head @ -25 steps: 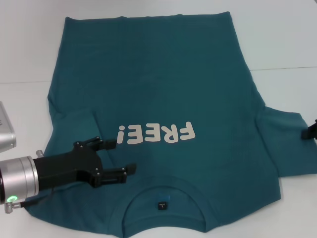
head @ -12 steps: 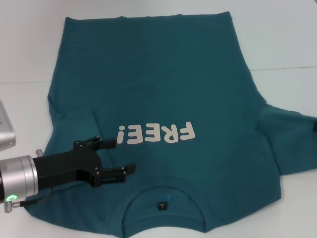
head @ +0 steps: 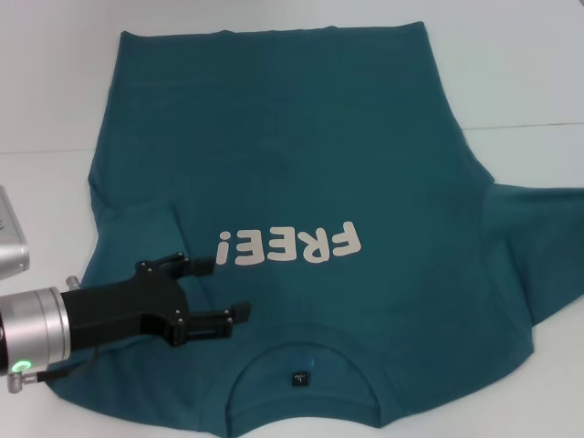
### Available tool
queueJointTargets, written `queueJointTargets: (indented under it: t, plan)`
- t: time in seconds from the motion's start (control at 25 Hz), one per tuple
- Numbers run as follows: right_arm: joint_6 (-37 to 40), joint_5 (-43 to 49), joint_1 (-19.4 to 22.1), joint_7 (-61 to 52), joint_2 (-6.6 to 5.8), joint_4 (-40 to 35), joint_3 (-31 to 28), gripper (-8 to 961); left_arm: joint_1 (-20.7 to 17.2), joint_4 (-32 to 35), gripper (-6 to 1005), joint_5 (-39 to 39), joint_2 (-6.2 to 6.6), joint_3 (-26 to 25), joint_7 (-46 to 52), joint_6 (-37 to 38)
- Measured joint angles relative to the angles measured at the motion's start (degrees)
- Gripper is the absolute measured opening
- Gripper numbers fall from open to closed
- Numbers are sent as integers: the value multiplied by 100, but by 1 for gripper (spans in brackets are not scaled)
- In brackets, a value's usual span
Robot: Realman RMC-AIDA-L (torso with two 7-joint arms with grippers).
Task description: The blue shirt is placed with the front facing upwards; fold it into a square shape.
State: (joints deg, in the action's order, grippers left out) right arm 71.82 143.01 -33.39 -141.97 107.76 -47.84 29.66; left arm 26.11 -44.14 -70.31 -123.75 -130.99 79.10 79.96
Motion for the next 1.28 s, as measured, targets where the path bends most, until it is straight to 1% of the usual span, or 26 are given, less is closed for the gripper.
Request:
queueJointTargets:
  t: [0.32, 0.56, 0.8, 0.88, 1.12, 1.28]
  plan:
    - [293, 24, -93, 5, -18, -270, 54, 73, -18, -39, 918, -4, 1, -29, 0, 42]
    - [550, 316, -228, 1, -36, -571, 68, 87, -27, -61, 918, -5, 3, -40, 0, 159]
    - [793, 369, -389, 0, -36, -640, 92, 100, -49, -69, 918, -9, 7, -56, 0, 177]
    - [948, 373, -459, 3, -27, -682, 195, 105, -54, -69, 918, -9, 8, -58, 0, 184]
    - [1395, 749, -762, -62, 77, -973, 689, 119, -51, -70, 918, -8, 10, -58, 0, 201]
    - [1657, 1005, -1091, -80, 200, -980, 860, 128, -40, -83, 918, -5, 17, -59, 0, 204]
